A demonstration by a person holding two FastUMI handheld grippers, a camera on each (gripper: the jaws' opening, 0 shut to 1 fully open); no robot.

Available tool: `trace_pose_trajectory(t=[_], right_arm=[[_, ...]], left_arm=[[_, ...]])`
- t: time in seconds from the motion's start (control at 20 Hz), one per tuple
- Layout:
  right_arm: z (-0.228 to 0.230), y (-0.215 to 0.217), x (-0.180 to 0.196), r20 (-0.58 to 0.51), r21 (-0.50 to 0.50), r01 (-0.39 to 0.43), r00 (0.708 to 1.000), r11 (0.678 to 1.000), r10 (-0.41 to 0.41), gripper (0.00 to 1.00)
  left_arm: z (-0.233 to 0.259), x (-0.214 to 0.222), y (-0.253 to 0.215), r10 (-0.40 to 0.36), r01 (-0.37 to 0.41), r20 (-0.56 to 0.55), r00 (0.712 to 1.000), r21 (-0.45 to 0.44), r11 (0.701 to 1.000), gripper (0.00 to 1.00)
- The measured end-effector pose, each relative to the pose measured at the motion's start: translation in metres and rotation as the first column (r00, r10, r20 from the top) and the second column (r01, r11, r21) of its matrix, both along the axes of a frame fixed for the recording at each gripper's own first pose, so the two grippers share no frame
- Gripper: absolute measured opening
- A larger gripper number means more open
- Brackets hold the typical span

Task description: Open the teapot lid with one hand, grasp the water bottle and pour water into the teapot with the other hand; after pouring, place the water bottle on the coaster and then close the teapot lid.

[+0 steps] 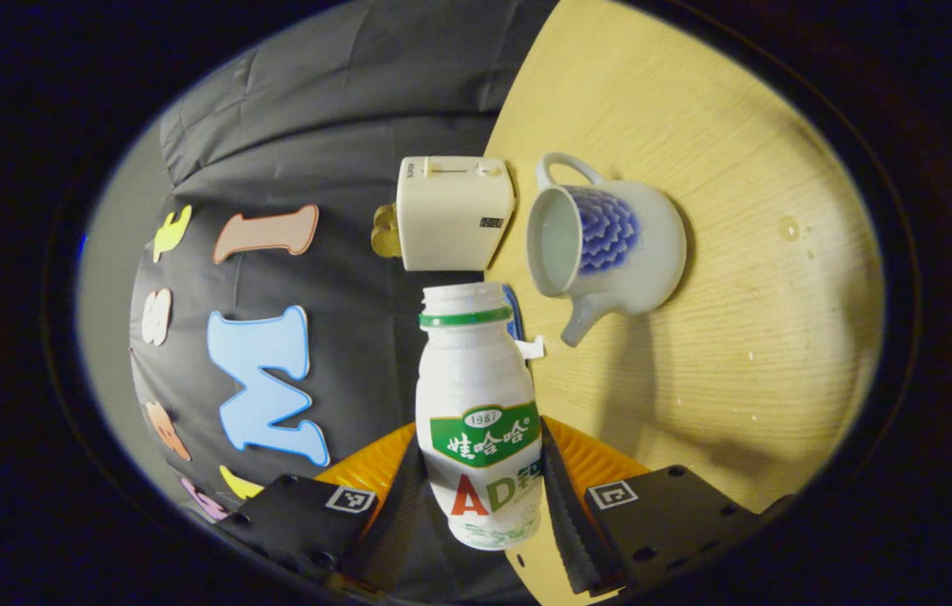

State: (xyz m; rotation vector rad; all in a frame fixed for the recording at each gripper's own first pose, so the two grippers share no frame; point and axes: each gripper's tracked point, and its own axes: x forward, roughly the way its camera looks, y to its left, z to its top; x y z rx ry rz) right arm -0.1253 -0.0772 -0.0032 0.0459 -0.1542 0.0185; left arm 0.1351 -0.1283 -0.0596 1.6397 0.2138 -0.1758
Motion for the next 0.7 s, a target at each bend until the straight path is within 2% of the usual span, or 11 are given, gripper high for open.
trace_pose_trajectory(t=[0.5, 0.55, 0.6, 0.65, 0.7], right_arm=[[-0.0021, -0.0003, 0.0013, -0.008, 0.001, -0.003, 1.000, 1.000, 0.003, 0.02], [-0.0028, -0.0005, 0.0016, -0.011, 0.002, -0.004, 1.000, 1.000, 0.004, 0.02], [-0.0029, -0.0008, 0.0021, -0.014, 0.003, -0.004, 1.000, 1.000, 0.004, 0.02], [-0.0028, -0.0003, 0.0016, -0.014, 0.007, -0.007, 1.000, 1.000, 0.007, 0.02], [-0.0011, -0.0014, 0.0006, -0.011, 0.011, -0.006, 1.000, 1.000, 0.006, 0.02]], left_arm=[[0.0026, -0.0050, -0.0061, -0.031, 0.030, 0.016, 0.999, 0.084, 0.996, 0.82], [0.0020, -0.0052, -0.0054, -0.036, 0.034, 0.016, 0.999, 0.095, 0.995, 0.77], [0.0011, -0.0054, -0.0066, -0.040, 0.038, 0.015, 0.999, 0.102, 0.994, 0.82], [0.0014, -0.0051, -0.0053, -0.039, 0.038, 0.010, 0.999, 0.109, 0.993, 0.82], [0.0010, -0.0053, -0.0061, -0.039, 0.038, 0.006, 0.999, 0.113, 0.993, 0.77]])
